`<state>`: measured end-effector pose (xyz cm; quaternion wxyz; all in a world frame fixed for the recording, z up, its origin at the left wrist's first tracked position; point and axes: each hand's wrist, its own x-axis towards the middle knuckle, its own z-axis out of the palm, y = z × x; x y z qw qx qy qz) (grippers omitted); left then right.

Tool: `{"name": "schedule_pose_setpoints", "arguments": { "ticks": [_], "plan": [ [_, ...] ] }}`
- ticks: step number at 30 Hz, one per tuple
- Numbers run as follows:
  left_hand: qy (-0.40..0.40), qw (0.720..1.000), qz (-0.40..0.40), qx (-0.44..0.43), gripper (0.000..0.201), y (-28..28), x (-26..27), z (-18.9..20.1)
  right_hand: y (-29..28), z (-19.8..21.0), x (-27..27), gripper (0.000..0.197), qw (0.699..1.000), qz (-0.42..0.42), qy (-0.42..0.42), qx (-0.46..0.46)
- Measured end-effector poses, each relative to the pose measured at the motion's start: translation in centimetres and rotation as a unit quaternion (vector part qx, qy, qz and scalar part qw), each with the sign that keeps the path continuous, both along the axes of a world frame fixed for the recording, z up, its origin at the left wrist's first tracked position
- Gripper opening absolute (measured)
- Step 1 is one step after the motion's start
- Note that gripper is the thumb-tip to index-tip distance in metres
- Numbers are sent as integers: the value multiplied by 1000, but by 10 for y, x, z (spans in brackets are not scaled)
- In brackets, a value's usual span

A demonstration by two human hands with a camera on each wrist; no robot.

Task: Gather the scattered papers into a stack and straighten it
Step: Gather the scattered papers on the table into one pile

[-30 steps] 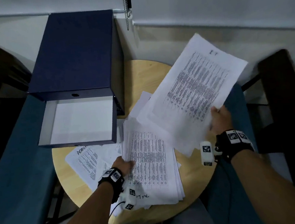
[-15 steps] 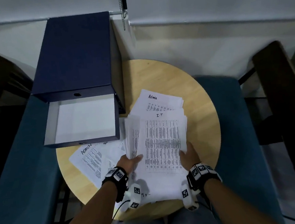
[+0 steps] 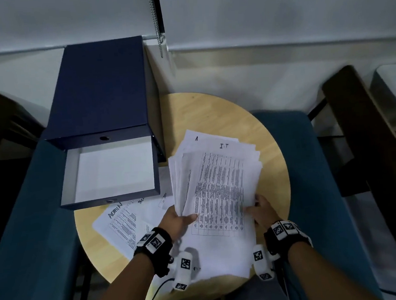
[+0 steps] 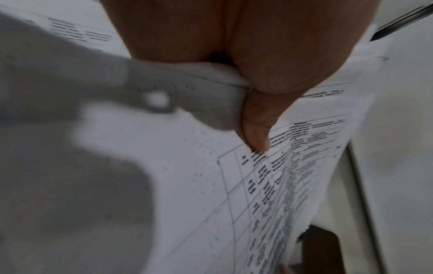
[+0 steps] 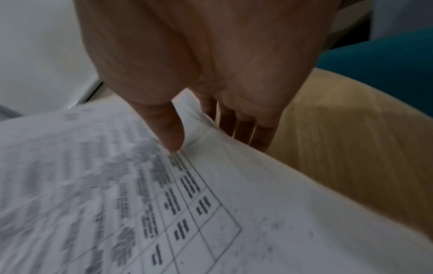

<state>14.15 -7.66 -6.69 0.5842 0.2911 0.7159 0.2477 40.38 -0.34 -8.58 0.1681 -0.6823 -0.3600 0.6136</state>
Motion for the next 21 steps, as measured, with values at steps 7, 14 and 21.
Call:
{"name": "schedule_pose_setpoints", "arguments": {
  "ticks": [7,14,21],
  "plan": [
    [-61,992,-11,113,39,27,-2,45,11,35,11,20,989,-86,51,105],
    [-49,983,24,176,34,36,7,57,17,55,8,25,983,-78,4,166],
    [-31,990,63,124,45,31,-2,12,1,57,6,37,981,-65,-9,185]
  ]
}}
